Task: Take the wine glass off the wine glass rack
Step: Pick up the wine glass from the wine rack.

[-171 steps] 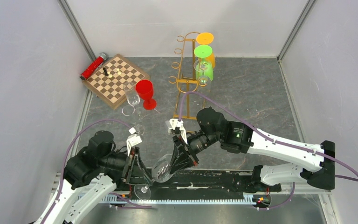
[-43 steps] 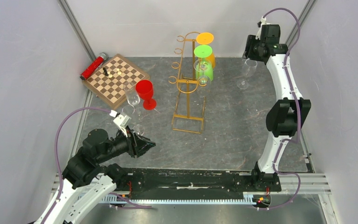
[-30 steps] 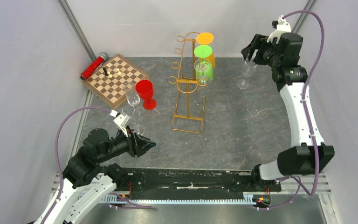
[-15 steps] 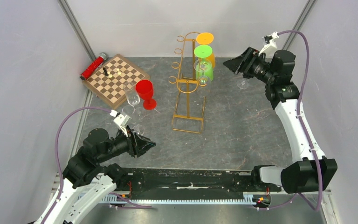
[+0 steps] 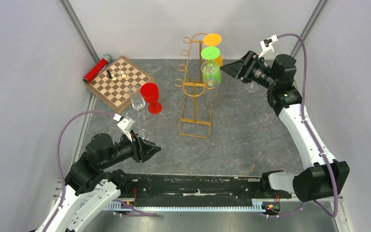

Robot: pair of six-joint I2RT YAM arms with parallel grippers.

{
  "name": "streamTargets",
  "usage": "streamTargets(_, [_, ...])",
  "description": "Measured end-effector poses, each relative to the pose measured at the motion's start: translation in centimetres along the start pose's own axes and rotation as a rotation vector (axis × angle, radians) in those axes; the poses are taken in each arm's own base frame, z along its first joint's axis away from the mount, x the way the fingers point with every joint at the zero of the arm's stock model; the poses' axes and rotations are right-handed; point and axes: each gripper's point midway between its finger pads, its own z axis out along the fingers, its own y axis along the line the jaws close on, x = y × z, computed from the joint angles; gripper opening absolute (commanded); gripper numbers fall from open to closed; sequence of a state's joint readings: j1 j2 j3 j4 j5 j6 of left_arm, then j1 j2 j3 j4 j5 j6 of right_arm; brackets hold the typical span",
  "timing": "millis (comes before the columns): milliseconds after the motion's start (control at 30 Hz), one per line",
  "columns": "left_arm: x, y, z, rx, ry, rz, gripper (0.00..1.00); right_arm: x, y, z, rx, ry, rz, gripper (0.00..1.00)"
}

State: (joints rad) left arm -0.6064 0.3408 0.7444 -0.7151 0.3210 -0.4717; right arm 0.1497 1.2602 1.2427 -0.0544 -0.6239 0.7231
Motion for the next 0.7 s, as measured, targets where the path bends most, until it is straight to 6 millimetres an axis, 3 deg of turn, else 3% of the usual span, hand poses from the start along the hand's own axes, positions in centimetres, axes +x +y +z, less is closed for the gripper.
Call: streamTargets(700, [-0.1,0.0,-0.1,-0.003,-0.010,0.003,0.49,1.5,0.2,3.2,-0.046,0.024,0.108,0.46])
